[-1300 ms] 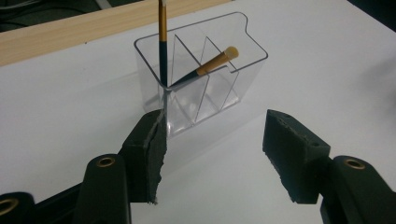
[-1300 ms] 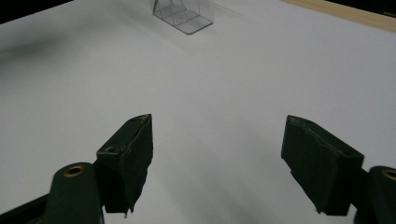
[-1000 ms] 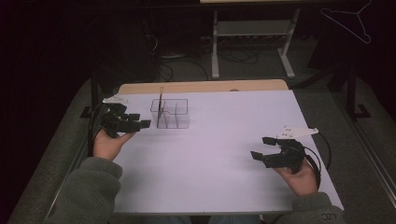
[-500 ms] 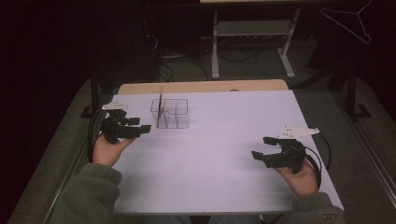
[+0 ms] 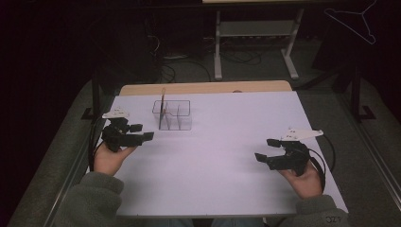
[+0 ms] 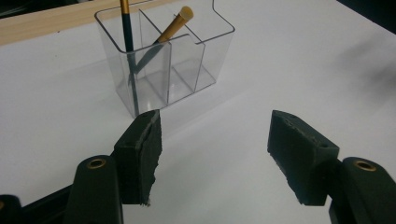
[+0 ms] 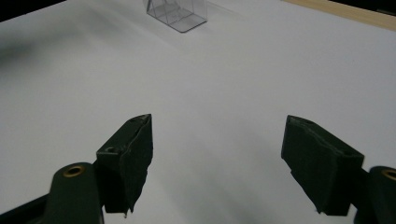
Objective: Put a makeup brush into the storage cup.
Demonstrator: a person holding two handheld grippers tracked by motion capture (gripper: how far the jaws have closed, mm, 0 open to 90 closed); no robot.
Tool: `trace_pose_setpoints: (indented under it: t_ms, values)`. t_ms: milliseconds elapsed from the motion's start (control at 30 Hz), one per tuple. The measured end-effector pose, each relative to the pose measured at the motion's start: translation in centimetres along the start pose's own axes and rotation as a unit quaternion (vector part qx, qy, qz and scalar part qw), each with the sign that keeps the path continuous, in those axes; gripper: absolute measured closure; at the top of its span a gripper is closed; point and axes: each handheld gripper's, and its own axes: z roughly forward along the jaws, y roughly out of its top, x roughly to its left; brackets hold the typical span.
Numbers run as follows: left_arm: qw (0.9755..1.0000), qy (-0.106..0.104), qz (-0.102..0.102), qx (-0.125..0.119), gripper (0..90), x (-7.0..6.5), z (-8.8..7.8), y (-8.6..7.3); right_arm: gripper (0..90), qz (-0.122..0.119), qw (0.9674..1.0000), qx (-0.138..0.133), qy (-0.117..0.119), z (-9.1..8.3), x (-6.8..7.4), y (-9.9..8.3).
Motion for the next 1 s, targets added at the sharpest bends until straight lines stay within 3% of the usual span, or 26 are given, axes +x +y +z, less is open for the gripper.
trace_pose_setpoints:
  t_ms: [133,467,767,1000]
  values:
    - [0.9999,-0.001,0.009,0.005,34.2,-0.3,-0.2,-0.5,24.0,0.001,1.0000,0.002,-0.001,0.0,0.0,-0.1]
    - [0.9999,-0.010,0.005,-0.006,32.3,-1.3,-0.1,-2.0,23.5,0.000,1.0000,0.008,-0.003,0.2,0.0,-0.2]
    - [0.9998,-0.011,0.018,-0.003,29.7,-2.3,0.0,-3.2,21.9,-0.002,0.9999,0.011,-0.005,0.4,0.1,-0.3]
    - [0.9998,-0.014,0.015,-0.007,27.6,-2.9,0.0,-4.4,20.6,0.000,0.9999,0.015,-0.006,0.5,0.2,-0.3]
